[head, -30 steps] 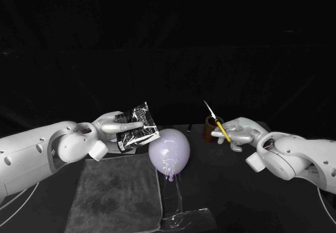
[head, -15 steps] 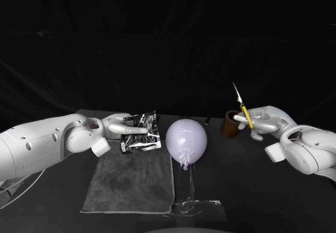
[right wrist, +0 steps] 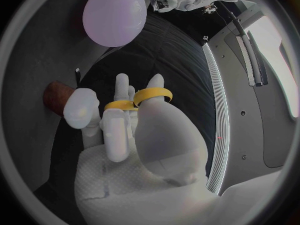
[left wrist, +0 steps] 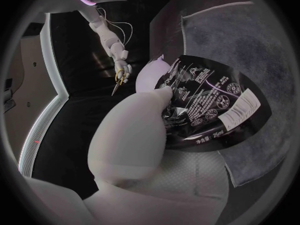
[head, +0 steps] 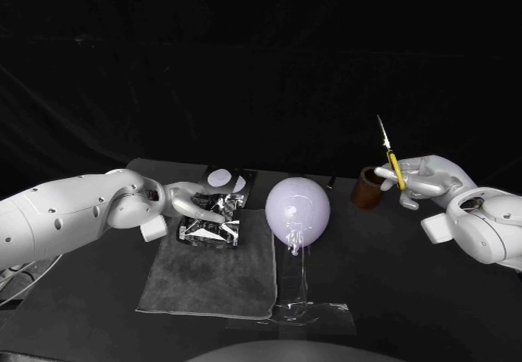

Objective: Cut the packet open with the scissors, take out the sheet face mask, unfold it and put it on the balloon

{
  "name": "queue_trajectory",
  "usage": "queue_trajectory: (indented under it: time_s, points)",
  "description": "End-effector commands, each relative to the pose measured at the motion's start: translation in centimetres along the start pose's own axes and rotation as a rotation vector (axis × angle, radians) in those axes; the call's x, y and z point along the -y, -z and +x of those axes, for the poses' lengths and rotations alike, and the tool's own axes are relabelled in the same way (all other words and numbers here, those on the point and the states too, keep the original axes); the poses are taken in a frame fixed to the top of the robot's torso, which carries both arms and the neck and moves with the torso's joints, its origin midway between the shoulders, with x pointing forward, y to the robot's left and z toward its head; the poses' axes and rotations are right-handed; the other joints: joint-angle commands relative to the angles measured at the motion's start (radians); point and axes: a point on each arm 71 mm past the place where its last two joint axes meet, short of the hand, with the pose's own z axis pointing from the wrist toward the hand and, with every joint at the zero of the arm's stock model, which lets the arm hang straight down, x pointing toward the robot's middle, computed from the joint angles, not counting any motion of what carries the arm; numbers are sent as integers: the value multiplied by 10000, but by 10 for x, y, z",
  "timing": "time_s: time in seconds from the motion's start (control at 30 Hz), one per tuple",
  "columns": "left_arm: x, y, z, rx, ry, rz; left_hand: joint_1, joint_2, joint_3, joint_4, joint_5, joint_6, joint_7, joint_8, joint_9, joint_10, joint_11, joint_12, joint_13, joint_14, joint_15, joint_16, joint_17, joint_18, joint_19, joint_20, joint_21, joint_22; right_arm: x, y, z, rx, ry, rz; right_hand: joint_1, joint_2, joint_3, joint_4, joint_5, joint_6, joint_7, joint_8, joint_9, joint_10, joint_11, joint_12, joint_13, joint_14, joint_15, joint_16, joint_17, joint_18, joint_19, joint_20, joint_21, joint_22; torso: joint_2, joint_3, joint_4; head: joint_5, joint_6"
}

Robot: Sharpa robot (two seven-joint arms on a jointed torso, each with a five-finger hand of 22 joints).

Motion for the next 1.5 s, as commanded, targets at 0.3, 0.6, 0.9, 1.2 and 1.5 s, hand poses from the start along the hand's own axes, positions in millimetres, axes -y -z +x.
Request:
queue_trajectory:
  time_s: [0.3,0.6,0.9,1.2,1.5]
  points:
    - [-9,-15,5,1911,-408,-22,-492,-765,-604,379,51,-759,135,-592,388,-1074,289,-26,-15,-738,273,-294,77,35,-677,397,-467,-227,-4,-1,2,-128,-61,-222,499,443,-267,-72,29,57,40,-76,-16,97,-20,11,-14,364,93,22,2,121,68,30,35,810,10,-33,18,4,-89]
    - [-14,-24,17,2045,-235,395,-663,-1346,-1481,535,60,-1866,109,-1373,-15,-2591,822,15,-15,-2667,946,-1327,-286,-501,-3164,1059,-1860,-266,-4,-1,3,-177,-66,-206,489,446,-272,-67,29,54,46,-92,-27,95,-14,-6,-21,365,97,21,2,122,66,32,27,808,17,-32,25,-5,-170]
    - [-18,-21,12,2472,-848,429,9,-1052,-4134,553,52,-3132,382,-1898,-469,-4521,990,48,22,-5655,1577,-2072,-1271,-939,-7136,1114,-2277,-460,-4,-2,3,-210,-66,-192,472,439,-281,-60,26,49,56,-114,-43,92,-5,-29,-31,357,103,8,-29,124,62,37,13,804,12,-22,22,-4,-214]
    - [-15,-12,-7,3789,-1374,1542,1046,-825,-6122,626,61,-3678,114,-1970,-685,-6469,323,-33,-58,-8867,1597,-2290,-2427,-986,-8322,1060,-2389,-556,-3,-2,3,-245,-45,-183,444,423,-285,-49,25,30,77,-161,-74,71,15,-82,-53,354,119,1,-37,132,45,47,-36,790,17,-27,5,-36,-189]
    - [-15,-8,-17,3878,-1553,1908,1230,-825,-6154,626,60,-3286,125,-1723,-545,-6566,315,38,-39,-8641,1612,-2198,-2332,-915,-8497,1070,-2385,-557,-3,-1,2,-255,-26,-166,422,406,-284,-43,23,5,101,-218,-111,36,38,-154,-84,349,139,-9,-51,133,38,61,-56,785,22,-25,14,-97,-241]
